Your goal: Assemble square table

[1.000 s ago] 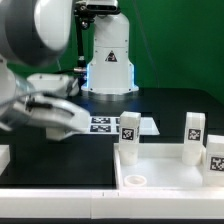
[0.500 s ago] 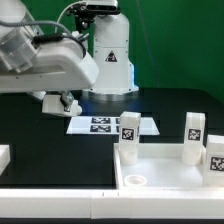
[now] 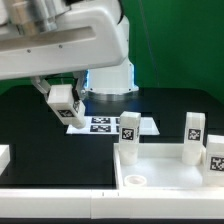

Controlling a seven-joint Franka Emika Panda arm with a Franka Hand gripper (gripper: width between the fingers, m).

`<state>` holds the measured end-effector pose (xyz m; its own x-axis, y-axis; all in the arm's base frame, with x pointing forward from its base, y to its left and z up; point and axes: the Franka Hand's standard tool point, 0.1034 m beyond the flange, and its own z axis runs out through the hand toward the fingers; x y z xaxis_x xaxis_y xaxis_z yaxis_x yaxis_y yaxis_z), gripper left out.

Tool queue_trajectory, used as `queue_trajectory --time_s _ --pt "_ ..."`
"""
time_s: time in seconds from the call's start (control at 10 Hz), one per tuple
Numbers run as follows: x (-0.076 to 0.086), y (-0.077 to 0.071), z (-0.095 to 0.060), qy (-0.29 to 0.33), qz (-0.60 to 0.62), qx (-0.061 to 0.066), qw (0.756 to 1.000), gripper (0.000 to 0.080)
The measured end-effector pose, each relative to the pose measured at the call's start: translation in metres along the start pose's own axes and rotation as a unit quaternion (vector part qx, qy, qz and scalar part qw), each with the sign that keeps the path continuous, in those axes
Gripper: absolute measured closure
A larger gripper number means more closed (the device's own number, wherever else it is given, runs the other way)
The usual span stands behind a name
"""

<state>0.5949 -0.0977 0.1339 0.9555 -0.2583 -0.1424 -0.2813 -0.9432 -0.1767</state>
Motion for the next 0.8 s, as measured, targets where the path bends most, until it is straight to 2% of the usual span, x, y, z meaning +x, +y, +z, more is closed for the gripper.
queue_trajectory --time_s 0.1,0.3,0.4,0.5,0.6,0.7,0.8 --pt "0.007 0.003 -0.001 0.050 -0.002 -0.008 0.999 0.0515" --pt "0.007 0.008 0.000 0.108 0.001 -0.023 0.994 0.0515" --pt "0.013 0.007 -0.001 0.155 0.000 -0.038 0.987 0.0515" --pt "0.013 -0.017 0.004 0.188 -0.017 -0.056 0.980 0.0515" --pt "0.013 -0.053 0.009 0.226 -0.037 -0.065 0.971 0.0515" --pt "0.012 -0.081 0.009 0.250 -0.029 -0.058 0.966 0.0515" --pt "0.013 -0.097 0.007 0.276 -0.038 -0.054 0.959 0.0515"
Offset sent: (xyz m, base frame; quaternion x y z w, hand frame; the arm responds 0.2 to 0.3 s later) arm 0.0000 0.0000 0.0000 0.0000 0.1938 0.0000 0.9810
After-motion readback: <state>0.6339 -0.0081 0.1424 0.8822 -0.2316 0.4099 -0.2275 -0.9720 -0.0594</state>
